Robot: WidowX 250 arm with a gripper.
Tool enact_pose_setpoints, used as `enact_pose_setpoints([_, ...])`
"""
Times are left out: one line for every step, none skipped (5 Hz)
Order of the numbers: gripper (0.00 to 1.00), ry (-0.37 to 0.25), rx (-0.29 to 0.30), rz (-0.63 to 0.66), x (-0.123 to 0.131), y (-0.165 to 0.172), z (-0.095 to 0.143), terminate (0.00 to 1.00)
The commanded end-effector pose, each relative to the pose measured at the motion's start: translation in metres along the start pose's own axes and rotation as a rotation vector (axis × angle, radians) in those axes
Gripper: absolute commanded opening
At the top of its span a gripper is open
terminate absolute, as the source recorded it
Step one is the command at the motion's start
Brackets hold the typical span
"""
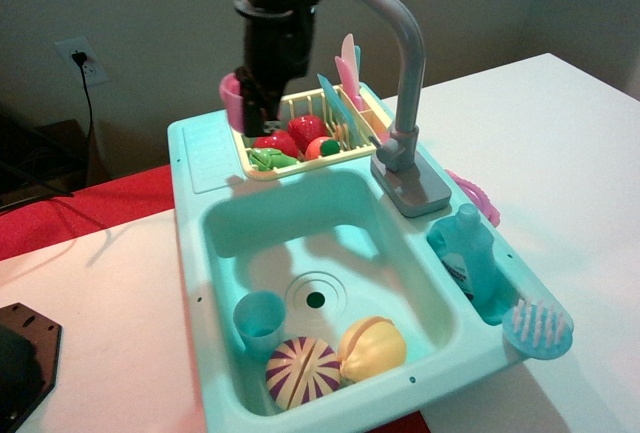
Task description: Put cup from counter to sink
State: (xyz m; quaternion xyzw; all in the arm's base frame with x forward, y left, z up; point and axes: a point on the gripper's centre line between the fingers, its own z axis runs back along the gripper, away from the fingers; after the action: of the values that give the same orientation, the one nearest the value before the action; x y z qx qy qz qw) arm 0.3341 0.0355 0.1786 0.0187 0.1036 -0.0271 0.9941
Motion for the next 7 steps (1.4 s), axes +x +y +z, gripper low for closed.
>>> enact_pose_setpoints([0.0, -0.061, -0.021, -0.035, 0.018, -0.031, 0.016, 0.0])
enact_pose_setpoints([0.0, -0.035, -0.021, -0.129, 0.032, -0.073, 0.007, 0.0])
enact_pose_setpoints([0.0, -0.009, -0.005, -0.211, 0.044, -0.109, -0.004, 0.0])
enact_pose_setpoints([0.0, 0.015, 0.002, -0.242, 0.054, -0.128, -0.021, 0.0])
enact_pose_setpoints([0.0, 0.033, 0.005, -0.242, 0.06, -0.134, -0.044, 0.0])
enact_pose_setpoints([0.0, 0.058, 0.029, -0.222, 0.056, -0.13, -0.067, 0.0])
enact_pose_setpoints([0.0, 0.082, 0.049, -0.214, 0.048, -0.125, -0.081, 0.0])
